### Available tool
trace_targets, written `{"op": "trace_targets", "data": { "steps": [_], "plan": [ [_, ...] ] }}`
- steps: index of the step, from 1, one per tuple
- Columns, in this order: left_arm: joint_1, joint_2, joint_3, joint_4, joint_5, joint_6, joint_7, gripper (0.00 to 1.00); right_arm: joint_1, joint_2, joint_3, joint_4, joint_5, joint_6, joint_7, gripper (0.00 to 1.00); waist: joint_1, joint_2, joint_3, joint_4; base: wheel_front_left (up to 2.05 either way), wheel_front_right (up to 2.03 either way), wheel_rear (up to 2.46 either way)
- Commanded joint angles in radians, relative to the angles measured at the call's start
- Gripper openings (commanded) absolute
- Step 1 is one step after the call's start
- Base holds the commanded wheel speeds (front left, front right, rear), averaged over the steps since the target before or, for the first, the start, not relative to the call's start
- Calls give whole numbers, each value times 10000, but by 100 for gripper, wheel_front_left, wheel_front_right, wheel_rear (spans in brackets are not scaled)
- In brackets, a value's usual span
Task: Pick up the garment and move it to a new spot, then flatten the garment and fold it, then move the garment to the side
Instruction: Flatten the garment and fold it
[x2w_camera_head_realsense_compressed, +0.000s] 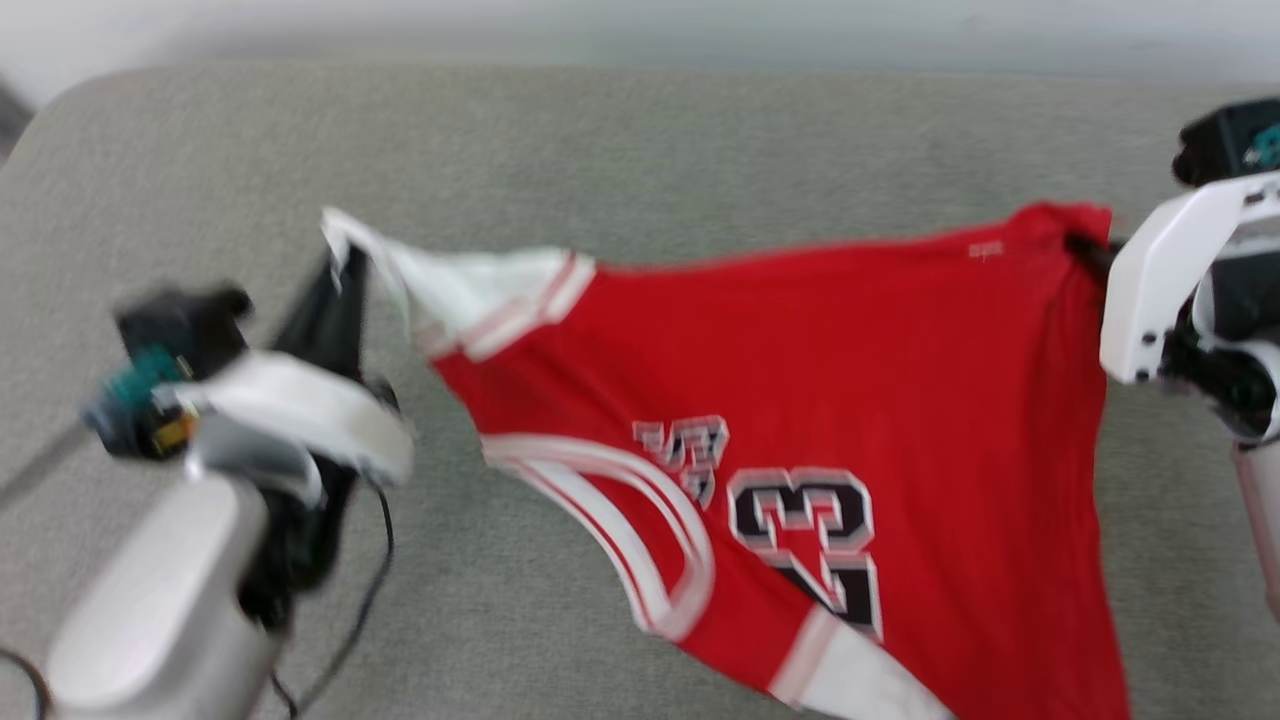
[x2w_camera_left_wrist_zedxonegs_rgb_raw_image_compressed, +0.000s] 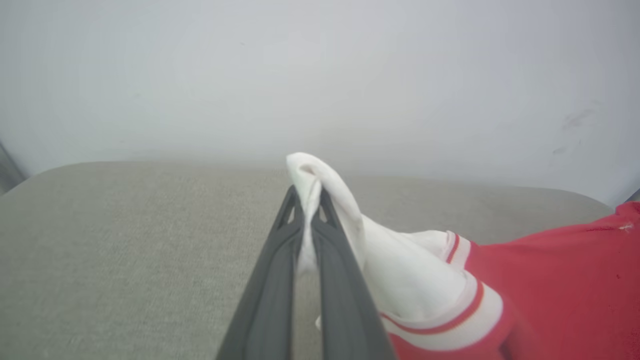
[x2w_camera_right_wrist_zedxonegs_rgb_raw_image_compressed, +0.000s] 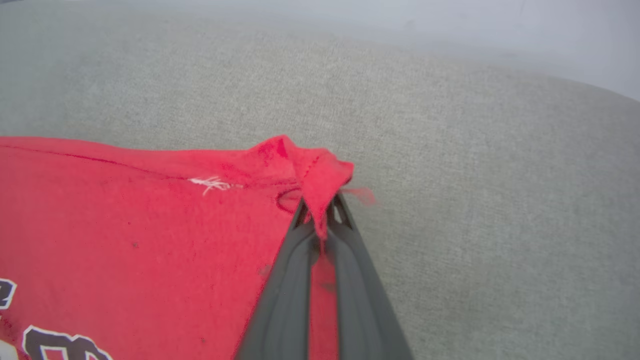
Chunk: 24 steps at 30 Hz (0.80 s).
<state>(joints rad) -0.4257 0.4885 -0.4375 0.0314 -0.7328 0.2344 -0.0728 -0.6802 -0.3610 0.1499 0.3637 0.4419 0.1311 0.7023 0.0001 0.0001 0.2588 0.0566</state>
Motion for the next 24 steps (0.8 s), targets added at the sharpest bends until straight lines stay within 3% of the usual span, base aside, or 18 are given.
{"op": "trace_targets", "data": {
  "steps": [1,11,24],
  "plan": [
    [-476,18,169,215,-106,-102,9,0,-292,61,-108,126,-74,-7,-213,0,-1,-1,-296,-294,0,0,0],
    [-4783,-328,550,3196,61,-587,227,0,-2806,606,-579,1692,-381,-10,-2123,0,-1,-1,-114,-848,0,0,0],
    [-11252,-558,446,5445,1309,-1247,-697,0,-7829,516,-474,2554,-816,-9,-4868,0,-1,-1,2029,-1185,0,0,0]
  ]
}}
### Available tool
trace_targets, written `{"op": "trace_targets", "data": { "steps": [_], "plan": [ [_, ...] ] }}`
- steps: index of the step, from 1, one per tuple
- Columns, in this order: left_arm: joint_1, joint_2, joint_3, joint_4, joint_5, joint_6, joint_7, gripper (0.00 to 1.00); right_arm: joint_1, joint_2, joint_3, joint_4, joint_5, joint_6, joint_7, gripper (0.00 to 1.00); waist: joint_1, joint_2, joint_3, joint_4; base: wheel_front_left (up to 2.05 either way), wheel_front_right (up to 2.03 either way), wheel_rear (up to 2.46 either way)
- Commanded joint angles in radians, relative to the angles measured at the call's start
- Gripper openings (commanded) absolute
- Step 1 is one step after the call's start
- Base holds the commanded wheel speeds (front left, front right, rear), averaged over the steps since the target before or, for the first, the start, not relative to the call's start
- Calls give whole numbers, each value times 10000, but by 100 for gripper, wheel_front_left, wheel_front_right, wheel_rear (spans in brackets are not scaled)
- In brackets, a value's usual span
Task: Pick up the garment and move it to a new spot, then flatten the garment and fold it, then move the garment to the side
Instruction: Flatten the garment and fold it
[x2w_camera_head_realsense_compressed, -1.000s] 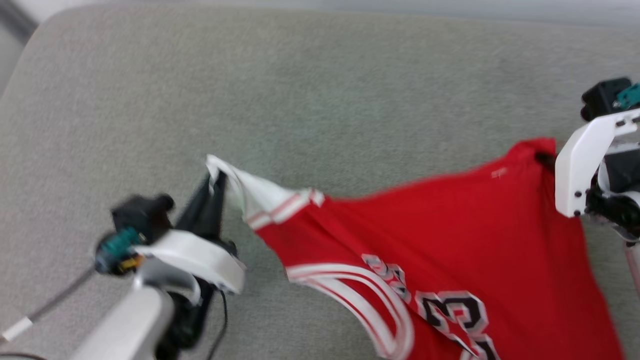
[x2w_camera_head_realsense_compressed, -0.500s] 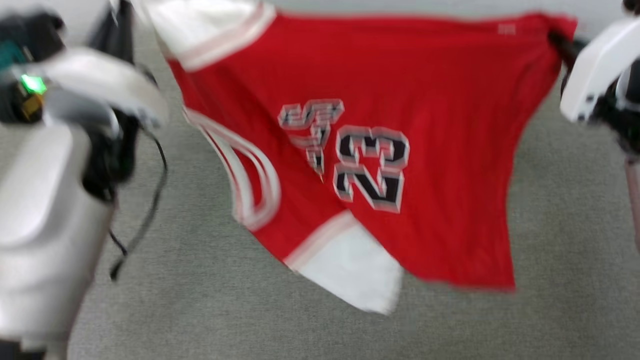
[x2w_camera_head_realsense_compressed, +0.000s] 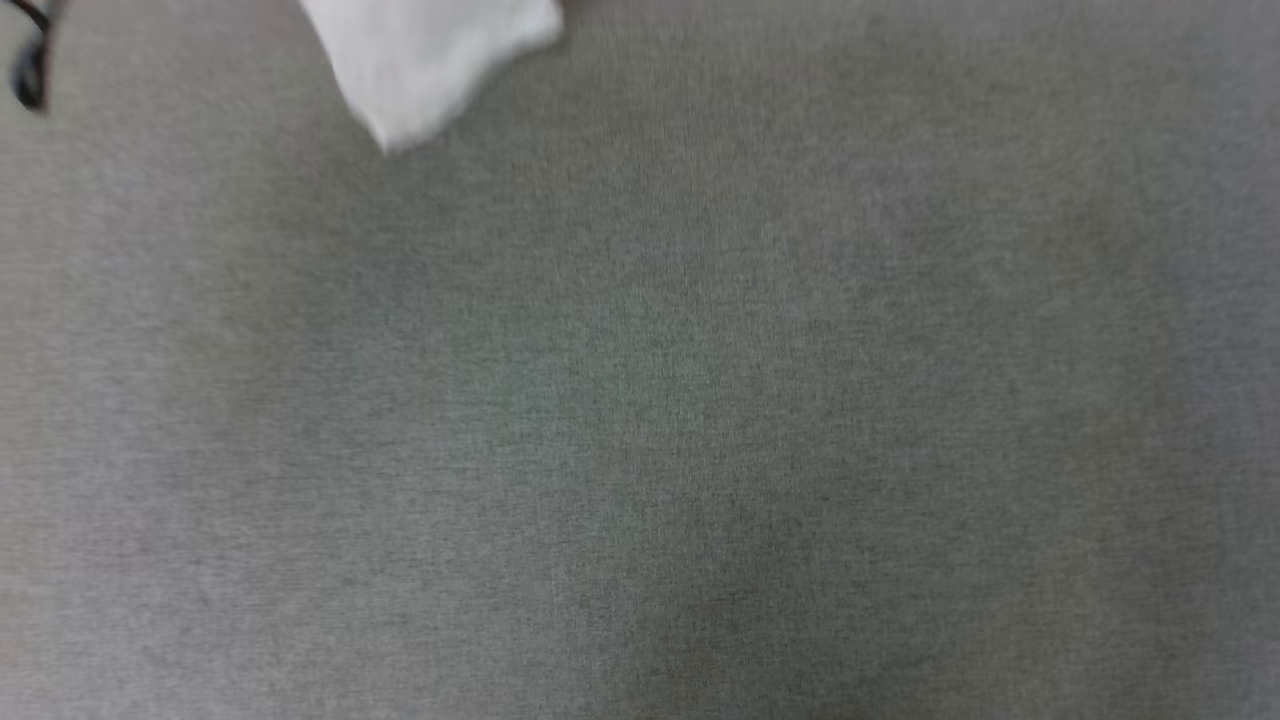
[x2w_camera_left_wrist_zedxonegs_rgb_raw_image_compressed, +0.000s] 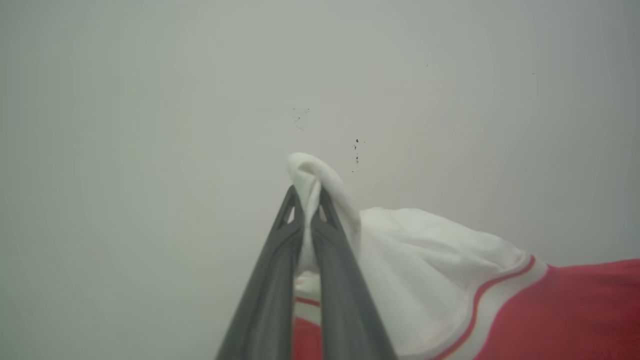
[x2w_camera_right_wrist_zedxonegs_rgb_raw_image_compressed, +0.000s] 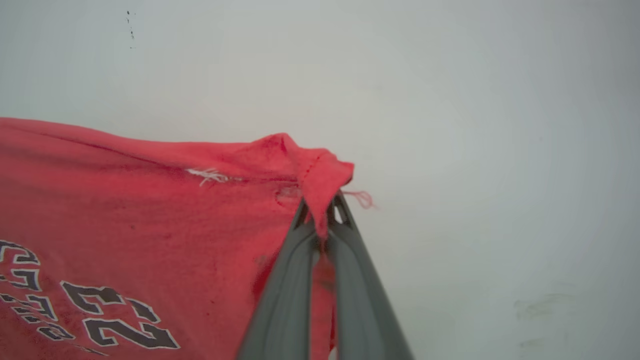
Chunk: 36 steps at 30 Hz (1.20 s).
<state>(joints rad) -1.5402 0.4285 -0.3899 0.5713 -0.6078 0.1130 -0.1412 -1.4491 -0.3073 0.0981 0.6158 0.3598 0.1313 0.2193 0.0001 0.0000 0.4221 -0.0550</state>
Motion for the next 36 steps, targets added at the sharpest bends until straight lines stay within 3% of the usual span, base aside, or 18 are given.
{"op": "trace_targets", "data": {
  "steps": [1,8,20,28,36],
  "plan": [
    [-388,68,-60,115,125,-60,-6,0,-399,-19,131,98,67,-11,-158,0,-1,0,534,-93,0,0,0],
    [-1488,-64,-200,351,296,-111,87,0,-1723,-215,664,687,529,-9,-755,0,-1,0,1600,39,0,0,0],
    [86,-625,-135,1256,-533,-452,-199,0,-1707,-197,2440,2595,1713,-9,-1414,0,-1,0,2374,385,0,0,0],
    [2427,-829,-190,1974,-1074,-918,-640,0,119,-368,3981,3040,2479,-9,-1796,0,-1,0,1348,472,0,0,0],
    [6575,-641,5,1274,-1655,-1086,-1094,0,3783,-587,5109,2374,3285,-9,-2683,0,-1,0,-702,413,0,0,0]
  ]
}}
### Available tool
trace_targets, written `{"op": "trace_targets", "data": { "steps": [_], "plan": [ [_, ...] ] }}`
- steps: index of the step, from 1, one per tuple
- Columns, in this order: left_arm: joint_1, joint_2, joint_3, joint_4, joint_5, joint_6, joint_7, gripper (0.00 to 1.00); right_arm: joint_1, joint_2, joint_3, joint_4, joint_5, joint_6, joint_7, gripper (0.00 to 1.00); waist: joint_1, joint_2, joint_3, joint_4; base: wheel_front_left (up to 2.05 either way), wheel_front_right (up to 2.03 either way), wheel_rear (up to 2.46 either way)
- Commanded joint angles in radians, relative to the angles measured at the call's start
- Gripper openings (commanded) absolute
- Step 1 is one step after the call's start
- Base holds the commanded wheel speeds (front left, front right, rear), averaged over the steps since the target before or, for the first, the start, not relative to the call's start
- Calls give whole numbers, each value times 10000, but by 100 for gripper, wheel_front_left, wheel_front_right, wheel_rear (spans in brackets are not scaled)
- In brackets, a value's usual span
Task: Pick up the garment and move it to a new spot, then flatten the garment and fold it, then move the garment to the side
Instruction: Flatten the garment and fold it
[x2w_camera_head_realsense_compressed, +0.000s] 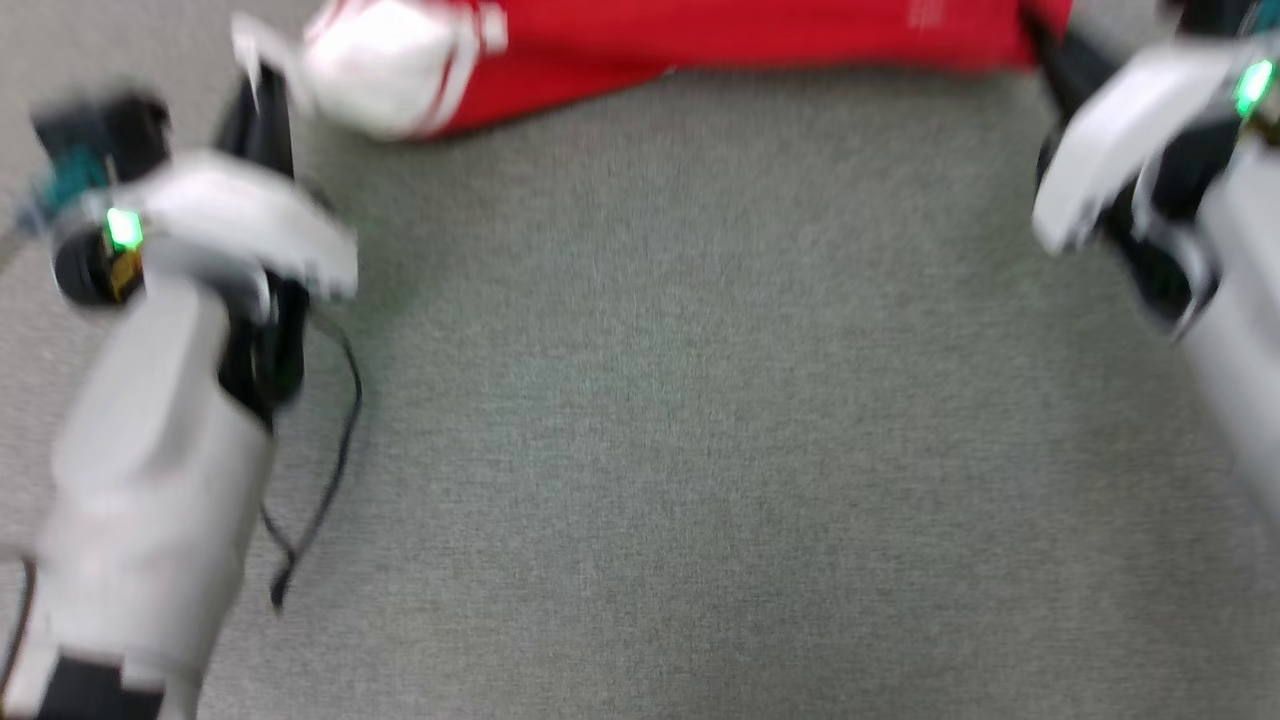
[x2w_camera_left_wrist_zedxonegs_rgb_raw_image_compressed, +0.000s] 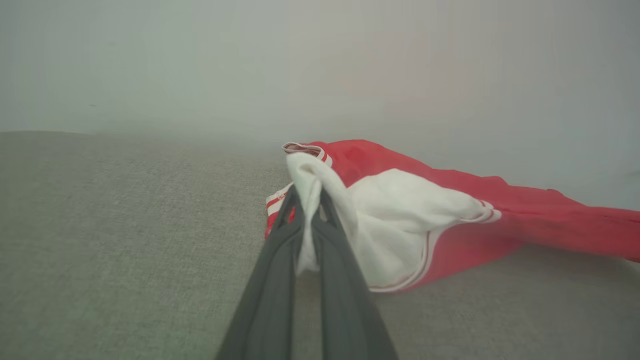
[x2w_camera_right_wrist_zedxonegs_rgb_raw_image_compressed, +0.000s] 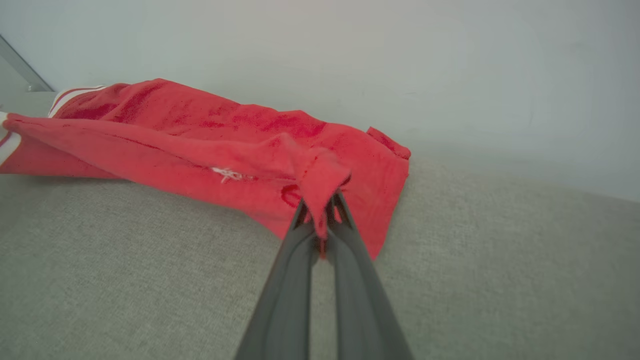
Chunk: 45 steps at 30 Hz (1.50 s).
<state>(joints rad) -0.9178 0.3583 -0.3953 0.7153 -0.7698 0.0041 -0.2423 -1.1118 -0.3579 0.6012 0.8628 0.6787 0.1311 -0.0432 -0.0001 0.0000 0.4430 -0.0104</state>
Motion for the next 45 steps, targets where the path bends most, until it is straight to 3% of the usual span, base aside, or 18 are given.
{"op": "trace_targets", "data": {
  "steps": [1,7,14,21,28,32,36,45],
  "plan": [
    [908,111,101,-377,-53,60,-117,0,878,-116,166,-220,183,-7,-126,0,1,0,-1125,-35,0,0,0],
    [4077,411,417,-2182,-271,614,-197,0,3377,-585,284,-1208,456,-7,-370,0,1,0,-2213,-26,0,0,0],
    [6864,870,621,-4306,-515,1521,57,0,5750,-1110,-379,-2438,313,-12,-143,0,1,0,-3013,-36,0,0,0],
    [9347,1401,706,-6921,-794,2739,895,0,8880,-1016,-2315,-4531,-381,-13,992,0,1,0,-3506,-1,0,0,0],
    [10563,1977,750,-8989,-777,3711,1733,0,11697,-16,-4755,-7555,-1652,-12,3325,0,1,0,-3555,60,0,0,0],
    [10223,2112,764,-9429,-687,3785,1881,0,12230,541,-5440,-9076,-2240,-10,4677,0,1,0,-3400,25,0,0,0],
    [9468,2042,640,-9185,-643,3514,2002,0,11569,674,-5561,-9659,-2604,-10,5480,0,1,0,-3021,-70,0,0,0],
    [7175,1648,446,-7602,-473,2661,1773,0,8942,221,-4795,-8236,-2558,-7,5459,0,1,0,-1685,-30,0,0,0]
  ]
}}
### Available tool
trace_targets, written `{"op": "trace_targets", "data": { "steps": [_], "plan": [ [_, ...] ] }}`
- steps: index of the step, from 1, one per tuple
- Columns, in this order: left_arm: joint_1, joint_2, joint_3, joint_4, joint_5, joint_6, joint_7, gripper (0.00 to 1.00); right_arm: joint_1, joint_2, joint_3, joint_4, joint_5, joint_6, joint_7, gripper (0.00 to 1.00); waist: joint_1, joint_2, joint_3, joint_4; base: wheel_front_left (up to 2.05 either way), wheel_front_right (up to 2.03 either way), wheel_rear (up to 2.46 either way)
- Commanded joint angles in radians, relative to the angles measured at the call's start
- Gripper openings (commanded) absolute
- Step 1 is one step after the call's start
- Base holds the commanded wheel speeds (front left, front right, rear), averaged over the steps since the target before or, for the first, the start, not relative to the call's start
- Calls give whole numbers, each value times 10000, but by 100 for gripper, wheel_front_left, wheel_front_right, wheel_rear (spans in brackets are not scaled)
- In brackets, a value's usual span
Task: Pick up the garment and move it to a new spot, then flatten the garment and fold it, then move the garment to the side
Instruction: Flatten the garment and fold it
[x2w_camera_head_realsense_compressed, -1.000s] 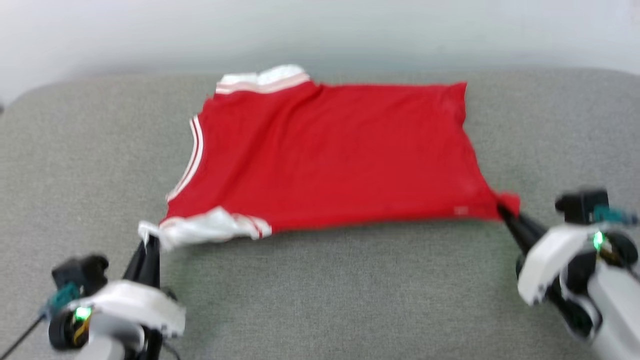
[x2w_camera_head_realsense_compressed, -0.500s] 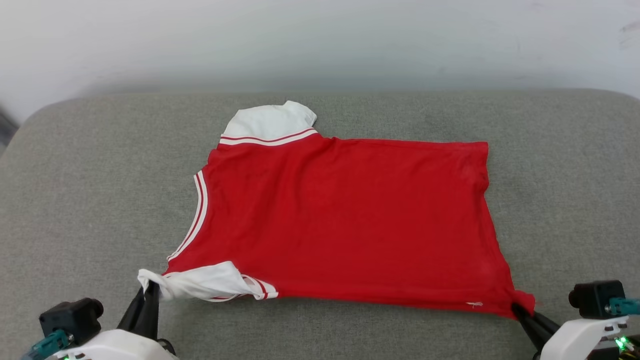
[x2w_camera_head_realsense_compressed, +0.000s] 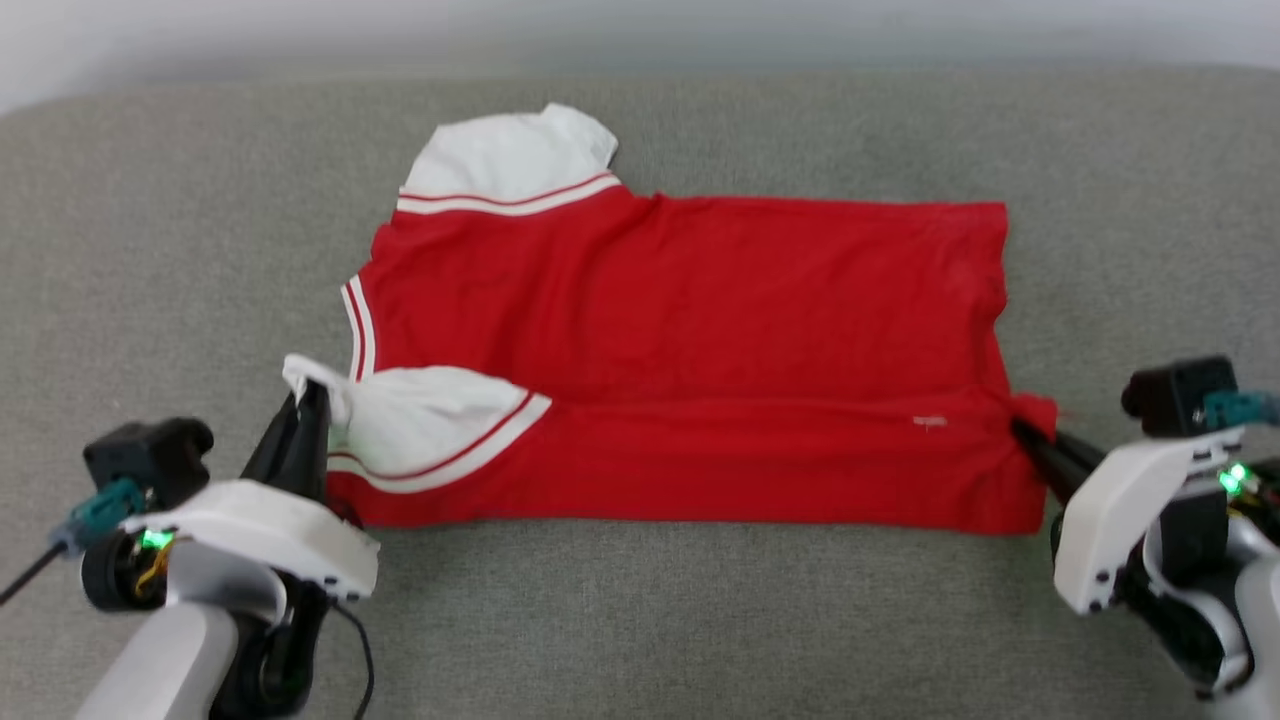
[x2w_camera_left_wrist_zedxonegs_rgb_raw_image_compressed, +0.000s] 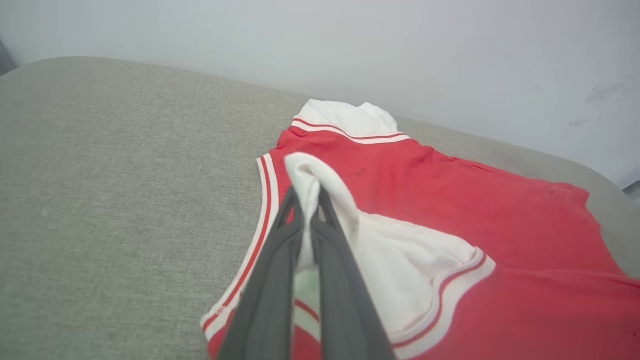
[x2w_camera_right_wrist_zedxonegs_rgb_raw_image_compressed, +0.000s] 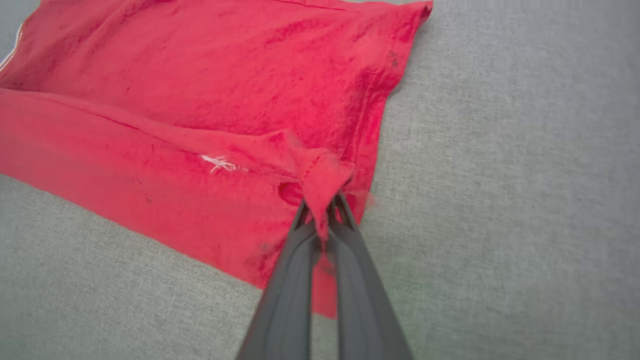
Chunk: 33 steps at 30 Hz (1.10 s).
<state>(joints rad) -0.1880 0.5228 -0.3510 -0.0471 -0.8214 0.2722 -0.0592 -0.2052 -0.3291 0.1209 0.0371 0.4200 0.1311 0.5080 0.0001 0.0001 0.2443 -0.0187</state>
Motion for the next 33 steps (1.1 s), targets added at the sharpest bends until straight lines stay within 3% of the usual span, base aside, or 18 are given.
{"op": "trace_targets", "data": {
  "steps": [1,12,13,14,15,16,23,28,33],
  "plan": [
    [-359,-81,-32,223,82,-111,-107,0,-389,-96,67,250,54,-9,-119,0,-1,-1,417,76,0,0,0],
    [-1998,-733,-489,2802,-192,-1026,161,0,-2331,-290,1384,2719,542,-7,-826,0,-1,-1,1068,14,0,0,0],
    [-2039,-773,-536,3035,-286,-1101,277,0,-2402,-275,1523,2958,581,-7,-898,26,-1,-1,1080,0,0,0,0],
    [-2096,-840,-569,3234,-379,-1172,389,14,-2462,-276,1649,3173,591,-7,-1014,48,-1,-1,1083,-5,0,0,0],
    [-2143,-880,-591,3449,-442,-1236,483,45,-2504,-274,1764,3353,633,-7,-1141,97,-1,-1,1077,-4,0,0,0],
    [-2205,-912,-607,3611,-497,-1312,522,100,-2530,-277,1852,3508,668,-7,-1285,100,-1,-1,1065,-1,0,0,0],
    [-2054,-844,-422,4242,-692,-1483,283,100,-2187,-470,2118,3490,952,-9,-3167,100,-1,-1,557,-36,0,0,0],
    [-1620,-366,-267,3786,-826,-1384,574,100,-1520,-409,1626,2981,857,-7,-4486,100,-1,-1,28,-140,0,0,0],
    [-1092,459,-249,2791,-999,-1153,1596,100,-733,-76,730,2124,386,-7,-5349,100,-1,-1,-367,-224,0,0,0]
  ]
}}
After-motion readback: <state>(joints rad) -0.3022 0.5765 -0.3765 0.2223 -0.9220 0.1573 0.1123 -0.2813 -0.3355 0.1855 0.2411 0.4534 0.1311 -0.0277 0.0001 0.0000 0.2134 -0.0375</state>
